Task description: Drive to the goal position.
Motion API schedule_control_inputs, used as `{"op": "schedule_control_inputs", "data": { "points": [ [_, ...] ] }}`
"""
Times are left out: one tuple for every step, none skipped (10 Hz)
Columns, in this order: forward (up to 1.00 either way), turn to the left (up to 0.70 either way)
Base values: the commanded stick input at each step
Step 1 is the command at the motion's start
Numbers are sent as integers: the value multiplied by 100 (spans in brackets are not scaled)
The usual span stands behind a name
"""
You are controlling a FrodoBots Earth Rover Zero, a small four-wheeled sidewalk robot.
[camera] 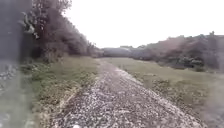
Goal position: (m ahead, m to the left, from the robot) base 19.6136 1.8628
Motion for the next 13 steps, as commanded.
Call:
{"op": "schedule_control_inputs", "data": {
  "points": [
    [85, 0],
    [85, 0],
    [85, 0],
    [85, 0],
    [85, 0],
    [85, 0],
    [85, 0],
    [85, 0],
    [85, 0],
    [85, 0],
    [85, 0],
    [85, 0],
    [85, 0]
  ]
}}
